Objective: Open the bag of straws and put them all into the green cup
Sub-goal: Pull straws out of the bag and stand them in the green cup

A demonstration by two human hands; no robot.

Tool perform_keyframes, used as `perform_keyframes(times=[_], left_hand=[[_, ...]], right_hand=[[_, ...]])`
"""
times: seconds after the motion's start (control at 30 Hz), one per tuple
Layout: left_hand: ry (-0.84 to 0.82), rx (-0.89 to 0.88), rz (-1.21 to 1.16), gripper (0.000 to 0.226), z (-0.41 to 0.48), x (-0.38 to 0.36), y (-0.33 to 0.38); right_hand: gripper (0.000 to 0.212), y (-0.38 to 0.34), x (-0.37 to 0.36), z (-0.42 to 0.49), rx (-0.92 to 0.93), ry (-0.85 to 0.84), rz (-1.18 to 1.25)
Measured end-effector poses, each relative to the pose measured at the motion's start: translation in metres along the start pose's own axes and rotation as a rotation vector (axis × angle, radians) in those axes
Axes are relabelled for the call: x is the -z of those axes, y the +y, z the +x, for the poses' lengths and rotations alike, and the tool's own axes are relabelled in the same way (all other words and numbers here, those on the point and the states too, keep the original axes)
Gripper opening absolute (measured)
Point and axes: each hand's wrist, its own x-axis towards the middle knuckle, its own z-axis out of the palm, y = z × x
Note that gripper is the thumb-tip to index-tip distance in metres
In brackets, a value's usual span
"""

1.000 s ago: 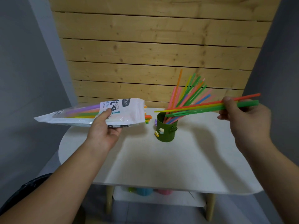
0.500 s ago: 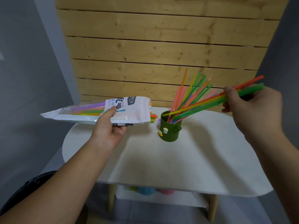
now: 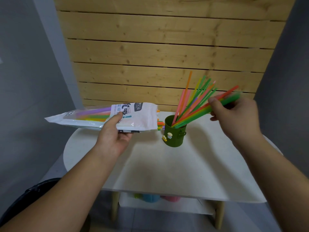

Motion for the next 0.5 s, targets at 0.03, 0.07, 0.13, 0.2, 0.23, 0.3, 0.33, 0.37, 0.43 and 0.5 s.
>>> perform_keyframes(times=[0.03, 0.07, 0.13, 0.2, 0.23, 0.3, 0.33, 0.37, 0.43, 0.5], left_hand=[[0.002, 0.0, 0.004, 0.025, 0.0, 0.0, 0.0], [0.002, 0.001, 0.009, 0.024, 0.0, 0.001, -0.001], [-0.006, 0.005, 0.018, 0.019, 0.0, 0.002, -0.001], [-0.012, 0.01, 0.022, 0.016, 0.0, 0.002, -0.003], [-0.011, 0.009, 0.025, 0.014, 0.001, 0.002, -0.003], [-0.014, 0.005, 0.033, 0.012, 0.001, 0.002, -0.004], [-0.02, 0.002, 0.038, 0.01, 0.001, 0.002, -0.004], [-0.025, -0.001, 0.039, 0.009, 0.001, 0.002, -0.004], [-0.035, -0.005, 0.033, 0.009, 0.002, 0.003, -0.003], [-0.044, -0.008, 0.032, 0.01, 0.002, 0.003, -0.002]], right_hand=[[0.01, 0.001, -0.004, 0.001, 0.004, -0.011, -0.007], [0.011, 0.002, -0.009, 0.002, 0.004, -0.022, -0.011], [0.011, 0.005, -0.02, 0.004, -0.009, -0.039, -0.012], [0.016, 0.01, -0.031, 0.007, -0.013, -0.041, -0.034], [0.019, 0.013, -0.036, 0.008, -0.018, -0.047, -0.046], [0.021, 0.021, -0.047, 0.008, -0.05, -0.064, -0.054], [0.02, 0.025, -0.051, 0.009, -0.067, -0.069, -0.052], [0.019, 0.03, -0.055, 0.009, -0.082, -0.074, -0.051], [0.019, 0.036, -0.06, 0.008, -0.108, -0.091, -0.032], [0.02, 0.04, -0.061, 0.008, -0.111, -0.096, -0.006]])
